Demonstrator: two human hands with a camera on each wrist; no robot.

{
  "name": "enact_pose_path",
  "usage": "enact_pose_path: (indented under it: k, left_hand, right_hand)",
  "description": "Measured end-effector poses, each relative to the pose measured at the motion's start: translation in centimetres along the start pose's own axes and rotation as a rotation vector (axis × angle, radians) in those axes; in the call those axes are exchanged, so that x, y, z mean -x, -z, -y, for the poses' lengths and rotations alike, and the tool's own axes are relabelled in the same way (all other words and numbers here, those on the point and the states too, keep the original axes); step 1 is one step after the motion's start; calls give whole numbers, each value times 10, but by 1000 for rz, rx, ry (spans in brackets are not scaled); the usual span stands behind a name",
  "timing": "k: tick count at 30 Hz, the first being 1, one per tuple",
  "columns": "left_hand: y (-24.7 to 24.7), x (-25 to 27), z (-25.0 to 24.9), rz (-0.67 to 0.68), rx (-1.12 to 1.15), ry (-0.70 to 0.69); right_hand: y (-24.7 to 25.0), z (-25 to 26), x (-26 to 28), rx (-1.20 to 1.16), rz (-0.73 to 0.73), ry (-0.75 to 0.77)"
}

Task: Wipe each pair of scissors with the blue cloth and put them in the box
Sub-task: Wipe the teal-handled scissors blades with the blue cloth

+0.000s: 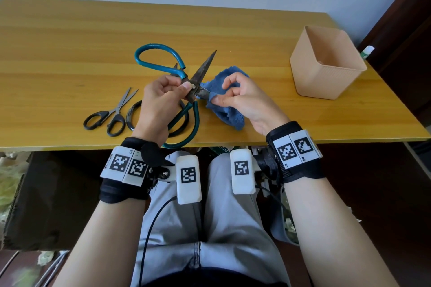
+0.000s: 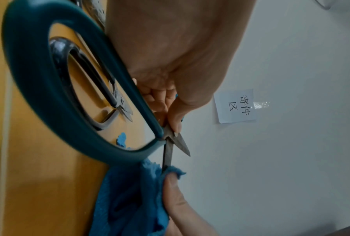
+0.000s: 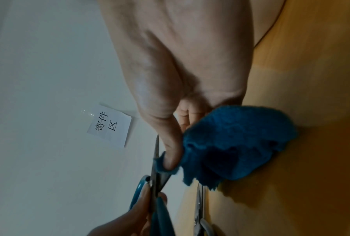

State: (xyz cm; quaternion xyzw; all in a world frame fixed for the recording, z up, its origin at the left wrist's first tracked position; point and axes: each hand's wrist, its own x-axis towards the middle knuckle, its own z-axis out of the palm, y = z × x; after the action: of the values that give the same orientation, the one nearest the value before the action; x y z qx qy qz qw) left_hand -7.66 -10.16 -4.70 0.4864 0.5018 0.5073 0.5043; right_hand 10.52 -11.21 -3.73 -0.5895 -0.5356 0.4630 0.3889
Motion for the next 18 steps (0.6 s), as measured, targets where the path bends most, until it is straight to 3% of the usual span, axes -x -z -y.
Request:
enact_pose_path:
  k: [7, 18]
  left_hand:
    - [6, -1, -4, -9, -6, -26]
    - [6, -4, -7, -61, -45, -6]
  right_hand:
    - [7, 1, 4, 17, 52, 19]
    - [5, 6, 3, 5, -81, 67]
